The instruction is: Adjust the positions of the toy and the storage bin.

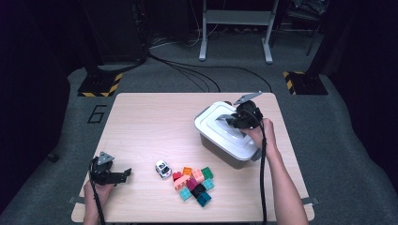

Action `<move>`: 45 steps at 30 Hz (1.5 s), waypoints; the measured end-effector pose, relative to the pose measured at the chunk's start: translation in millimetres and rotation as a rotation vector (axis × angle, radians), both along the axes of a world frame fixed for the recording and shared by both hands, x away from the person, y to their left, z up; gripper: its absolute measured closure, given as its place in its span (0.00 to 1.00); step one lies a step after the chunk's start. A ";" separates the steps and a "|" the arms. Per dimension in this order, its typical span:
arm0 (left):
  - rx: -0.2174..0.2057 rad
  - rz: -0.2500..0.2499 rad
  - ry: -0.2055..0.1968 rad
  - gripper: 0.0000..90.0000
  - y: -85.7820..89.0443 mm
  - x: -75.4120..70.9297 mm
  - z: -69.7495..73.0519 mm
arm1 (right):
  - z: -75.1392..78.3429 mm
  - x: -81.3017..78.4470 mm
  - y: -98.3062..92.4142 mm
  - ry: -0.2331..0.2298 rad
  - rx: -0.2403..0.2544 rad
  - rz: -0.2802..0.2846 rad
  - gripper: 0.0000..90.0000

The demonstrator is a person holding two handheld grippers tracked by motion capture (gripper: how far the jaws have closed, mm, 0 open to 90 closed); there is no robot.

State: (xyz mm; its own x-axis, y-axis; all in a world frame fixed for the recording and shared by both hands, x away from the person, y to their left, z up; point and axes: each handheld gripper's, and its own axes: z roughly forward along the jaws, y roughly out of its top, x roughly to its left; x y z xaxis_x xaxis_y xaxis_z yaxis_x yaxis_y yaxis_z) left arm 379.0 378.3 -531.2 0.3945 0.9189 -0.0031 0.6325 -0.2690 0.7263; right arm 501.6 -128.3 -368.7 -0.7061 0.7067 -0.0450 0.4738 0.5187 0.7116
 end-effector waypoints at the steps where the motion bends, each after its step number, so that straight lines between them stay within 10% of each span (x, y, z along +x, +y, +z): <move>1: 0.000 0.000 0.000 0.04 0.0 0.0 0.0 | -0.2 0.2 -0.8 0.002 0.004 0.005 0.74; 19: 0.007 -0.006 0.004 0.04 0.6 0.0 0.4 | 0.1 -11.7 16.8 0.073 0.071 -0.093 0.75; 45: 0.000 -0.001 0.000 0.04 0.1 -0.2 0.1 | 0.0 -27.0 41.4 0.066 0.055 -0.054 0.75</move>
